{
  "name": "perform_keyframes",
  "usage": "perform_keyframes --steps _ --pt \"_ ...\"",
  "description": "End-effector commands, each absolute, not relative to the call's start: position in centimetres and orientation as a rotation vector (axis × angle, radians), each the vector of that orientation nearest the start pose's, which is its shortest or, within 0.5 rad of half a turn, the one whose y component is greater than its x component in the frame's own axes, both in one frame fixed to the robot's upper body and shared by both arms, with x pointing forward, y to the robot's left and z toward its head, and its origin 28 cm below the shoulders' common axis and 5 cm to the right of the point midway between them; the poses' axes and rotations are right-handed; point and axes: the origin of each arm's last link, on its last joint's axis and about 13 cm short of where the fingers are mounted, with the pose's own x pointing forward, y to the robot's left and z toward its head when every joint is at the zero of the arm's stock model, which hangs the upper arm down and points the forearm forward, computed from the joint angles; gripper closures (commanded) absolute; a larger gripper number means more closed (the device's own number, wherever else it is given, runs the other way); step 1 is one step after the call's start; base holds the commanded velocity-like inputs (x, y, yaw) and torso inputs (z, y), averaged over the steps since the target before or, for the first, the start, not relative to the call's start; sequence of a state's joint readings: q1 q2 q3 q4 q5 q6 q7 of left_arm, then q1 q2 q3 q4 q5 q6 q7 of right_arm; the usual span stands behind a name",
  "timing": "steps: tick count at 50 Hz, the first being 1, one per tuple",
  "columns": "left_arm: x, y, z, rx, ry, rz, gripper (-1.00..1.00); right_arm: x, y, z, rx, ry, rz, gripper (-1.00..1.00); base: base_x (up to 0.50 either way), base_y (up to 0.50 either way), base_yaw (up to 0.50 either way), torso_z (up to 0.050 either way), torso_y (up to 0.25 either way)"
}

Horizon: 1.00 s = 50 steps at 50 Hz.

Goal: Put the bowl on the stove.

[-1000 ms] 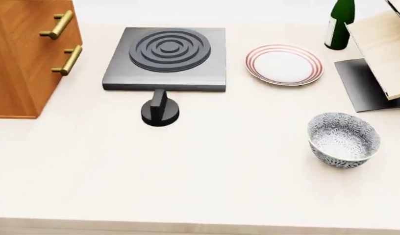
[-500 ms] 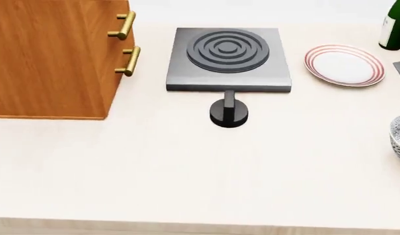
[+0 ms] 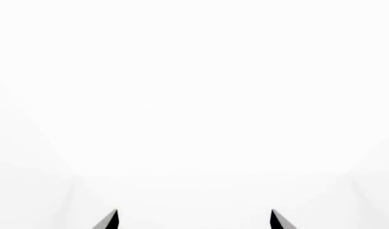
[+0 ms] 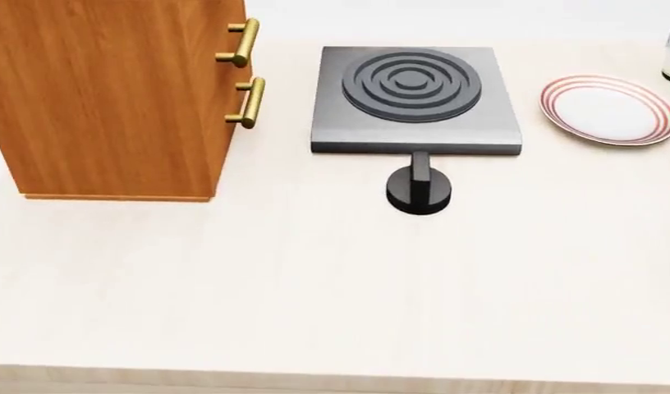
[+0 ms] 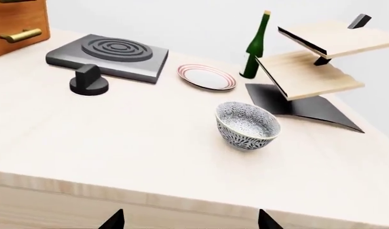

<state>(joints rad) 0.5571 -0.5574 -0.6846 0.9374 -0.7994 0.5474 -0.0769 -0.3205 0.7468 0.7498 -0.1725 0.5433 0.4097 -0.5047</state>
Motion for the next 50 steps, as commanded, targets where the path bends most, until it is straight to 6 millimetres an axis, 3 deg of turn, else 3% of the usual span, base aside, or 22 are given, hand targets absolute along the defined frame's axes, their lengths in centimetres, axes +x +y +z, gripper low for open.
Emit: perform_keyframes --steps 1,7,50 --pt "7.17 30.37 23.06 0.049 -1.070 -0.067 -1.00 12.44 -34.57 13.73 -0.196 0.187 0.031 -1.00 0.00 0.00 0.00 0.000 0.000" --pt "7.19 30.37 23.04 0.049 -1.069 -0.066 -1.00 12.51 -34.82 14.07 -0.164 0.156 0.000 -1.00 0.13 0.00 0.00 0.000 0.000" --pt "7.23 30.39 22.99 0.046 -1.068 -0.067 -1.00 12.51 -34.80 13.55 -0.181 0.181 -0.007 -1.00 0.50 0.00 0.00 0.000 0.000"
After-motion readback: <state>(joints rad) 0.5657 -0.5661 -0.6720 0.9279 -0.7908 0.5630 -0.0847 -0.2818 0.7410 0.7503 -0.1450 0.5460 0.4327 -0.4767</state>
